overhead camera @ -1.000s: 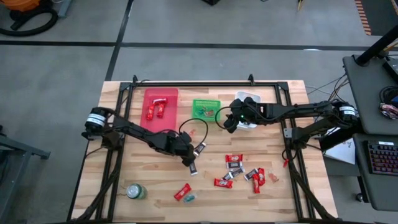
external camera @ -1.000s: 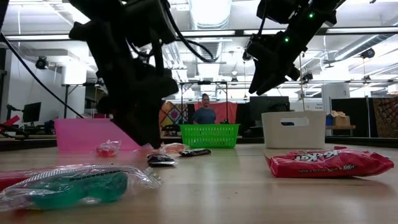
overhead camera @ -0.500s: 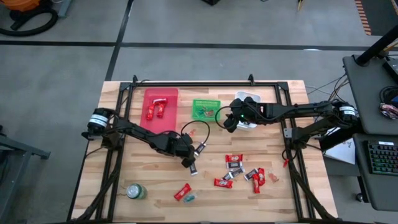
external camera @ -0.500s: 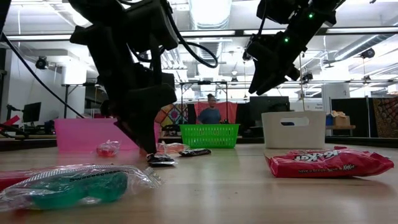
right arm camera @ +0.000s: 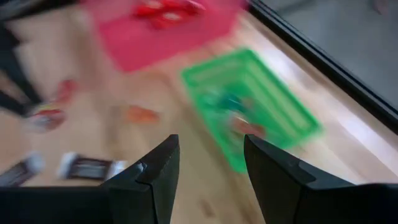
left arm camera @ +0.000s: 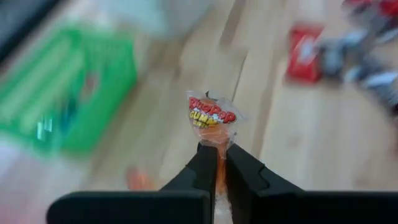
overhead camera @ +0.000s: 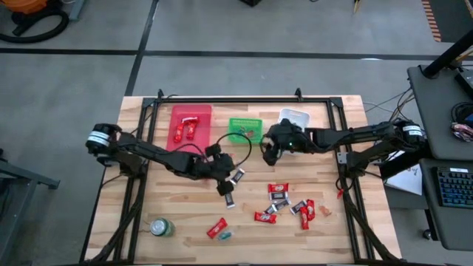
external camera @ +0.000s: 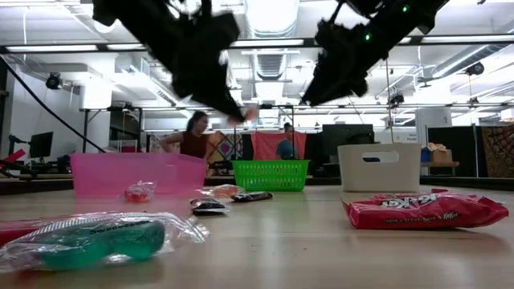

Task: Sort candy
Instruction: Put the orange gummy into the green bin

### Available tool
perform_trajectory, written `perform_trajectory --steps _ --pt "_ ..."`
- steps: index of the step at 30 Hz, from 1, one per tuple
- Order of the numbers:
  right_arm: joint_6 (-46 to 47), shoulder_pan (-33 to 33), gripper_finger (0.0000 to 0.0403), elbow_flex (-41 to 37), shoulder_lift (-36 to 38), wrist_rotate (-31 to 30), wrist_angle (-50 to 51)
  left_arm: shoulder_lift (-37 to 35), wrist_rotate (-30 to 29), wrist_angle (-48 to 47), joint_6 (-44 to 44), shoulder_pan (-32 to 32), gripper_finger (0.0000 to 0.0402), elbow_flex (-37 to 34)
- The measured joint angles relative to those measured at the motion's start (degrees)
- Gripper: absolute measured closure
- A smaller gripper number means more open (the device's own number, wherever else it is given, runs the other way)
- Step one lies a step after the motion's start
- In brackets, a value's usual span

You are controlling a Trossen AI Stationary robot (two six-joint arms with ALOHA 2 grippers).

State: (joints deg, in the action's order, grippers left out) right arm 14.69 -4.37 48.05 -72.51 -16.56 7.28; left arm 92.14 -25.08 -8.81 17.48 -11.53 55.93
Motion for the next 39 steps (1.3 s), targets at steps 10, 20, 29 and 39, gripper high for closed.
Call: perform_trajectory --steps 10,20,29,39 --pt "-12.4 3.6 0.0232 -4.0 0.0 12.7 -19.9 -6.0 2.6 37.3 -18.1 2.8 0.0400 -13.1" --pt "-12.2 3.5 0.0232 -4.1 0.0 12.0 -19.5 -0.2 2.5 32.1 -18.8 18.7 0.0400 -8.2" --pt "-11.7 3.5 0.0232 -4.1 0.0 12.0 -18.4 6.9 10.1 22.2 -12.6 26.9 0.0396 -2.4" --pt "-11.7 3.5 0.0232 -4.1 0.0 12.0 -17.0 6.7 10.1 20.7 -12.4 27.0 0.0367 -2.0"
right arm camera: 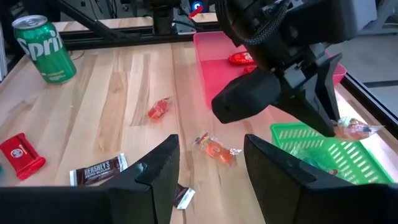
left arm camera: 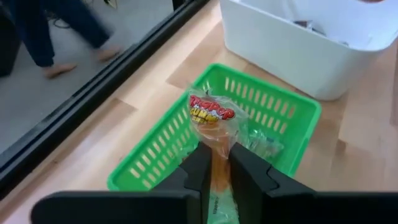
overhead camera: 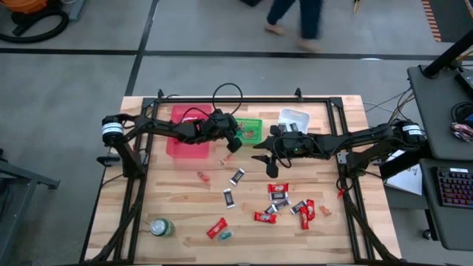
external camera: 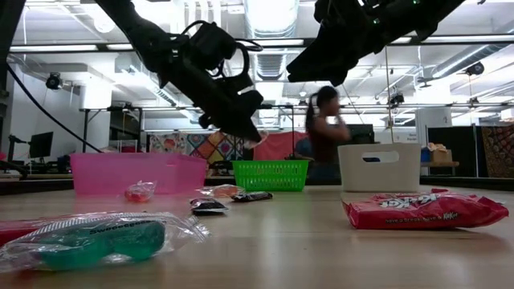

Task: Sort candy
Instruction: Put the orange gummy into the green bin, then put the red chocolate bar into the pink bin

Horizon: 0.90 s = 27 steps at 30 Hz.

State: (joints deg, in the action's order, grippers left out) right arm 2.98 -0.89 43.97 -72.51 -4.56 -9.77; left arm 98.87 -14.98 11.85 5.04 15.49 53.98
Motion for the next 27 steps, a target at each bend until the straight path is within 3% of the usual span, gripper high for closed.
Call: perform_trajectory --steps 16,27 --pt "3.6 0.0 0.0232 0.0 0.0 0.0 1.3 0.0 0.0 -4.7 0.0 -0.2 0.0288 2.8" --pt "9.7 0.0 0.0232 0.1 0.0 0.1 7.4 -1.7 5.2 -15.3 -0.9 -4.1 0.0293 8.0"
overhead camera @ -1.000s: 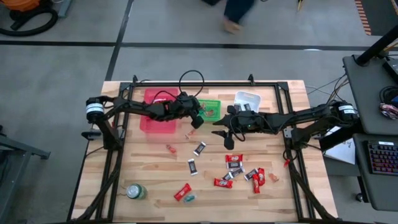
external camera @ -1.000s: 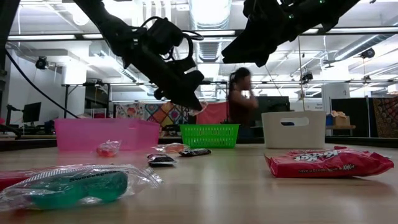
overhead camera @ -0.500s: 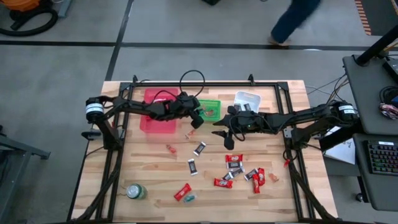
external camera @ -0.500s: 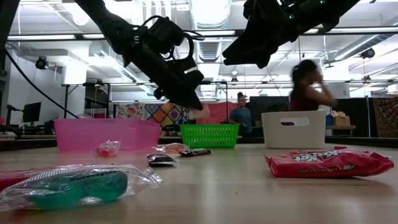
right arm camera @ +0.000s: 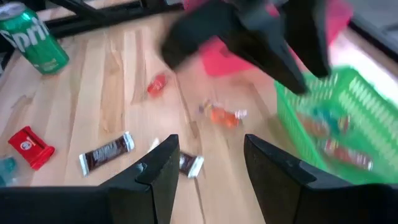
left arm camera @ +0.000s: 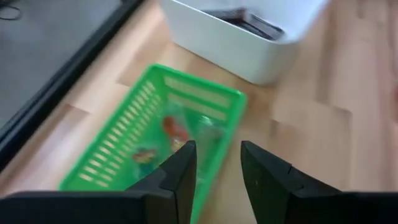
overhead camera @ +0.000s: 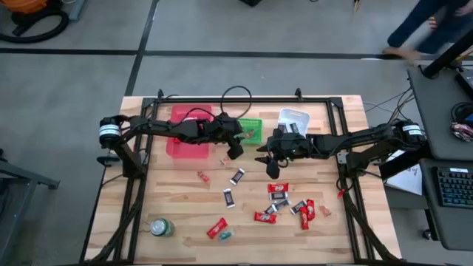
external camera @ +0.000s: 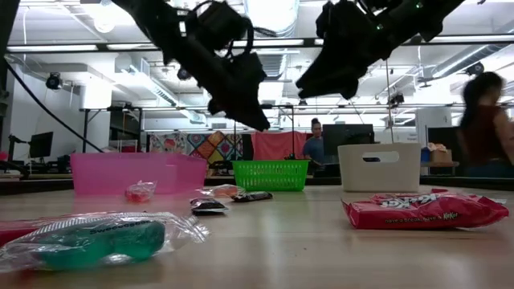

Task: Sort candy
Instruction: Put the red chocolate bar into the pink bin

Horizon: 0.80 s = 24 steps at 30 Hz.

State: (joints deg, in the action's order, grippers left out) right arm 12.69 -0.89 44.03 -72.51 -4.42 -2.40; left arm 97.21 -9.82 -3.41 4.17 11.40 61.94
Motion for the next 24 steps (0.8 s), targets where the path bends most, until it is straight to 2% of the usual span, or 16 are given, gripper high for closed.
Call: perform_trajectory --steps 4,9,20,24 --pt "3.0 0.2 0.0232 0.0 0.0 1.1 4.0 -0.8 0.0 -7.3 0.0 -3.6 0.0298 2.6" --pt "4.2 2.6 0.0232 0.0 0.0 6.0 6.5 -1.0 0.0 -12.7 -1.7 -8.8 0.0300 3.6" --pt "4.3 12.0 0.0232 -0.2 0.0 5.7 14.5 -2.6 -0.1 -15.2 -1.7 -18.2 0.0300 3.2" --pt "4.2 16.0 0.0232 -2.3 0.0 1.8 14.6 -3.4 -0.1 -15.1 -2.2 -21.2 0.0300 3.2"
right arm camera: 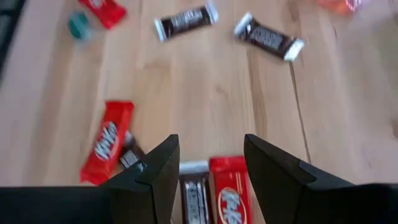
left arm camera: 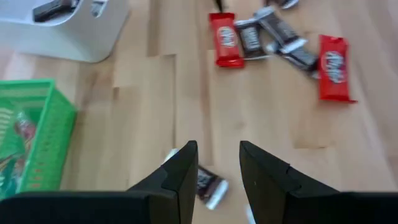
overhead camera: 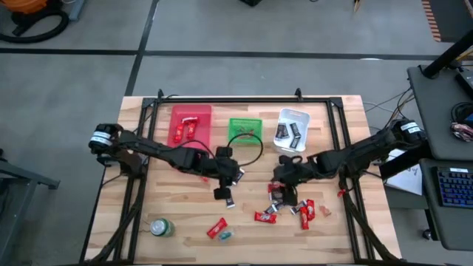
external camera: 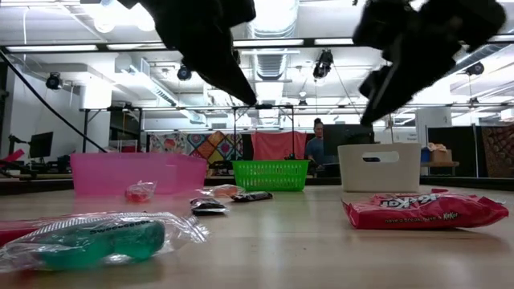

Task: Sort candy
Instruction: Put the red chocolate bar into the pink bin

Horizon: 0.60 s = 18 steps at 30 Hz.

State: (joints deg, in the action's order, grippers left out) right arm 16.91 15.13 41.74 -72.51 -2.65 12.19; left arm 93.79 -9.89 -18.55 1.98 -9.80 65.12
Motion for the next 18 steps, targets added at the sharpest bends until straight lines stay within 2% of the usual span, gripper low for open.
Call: perform_trajectory --steps 12,18 --pt "11.9 8.7 0.0232 -8.5 0.0 -13.6 0.8 -0.2 -0.3 0.2 0.5 -1.8 0.0300 0.0" --pt "13.3 9.3 0.0232 -12.5 0.0 -15.9 -1.4 -0.3 -0.3 1.1 0.5 -1.8 0.0300 0.0"
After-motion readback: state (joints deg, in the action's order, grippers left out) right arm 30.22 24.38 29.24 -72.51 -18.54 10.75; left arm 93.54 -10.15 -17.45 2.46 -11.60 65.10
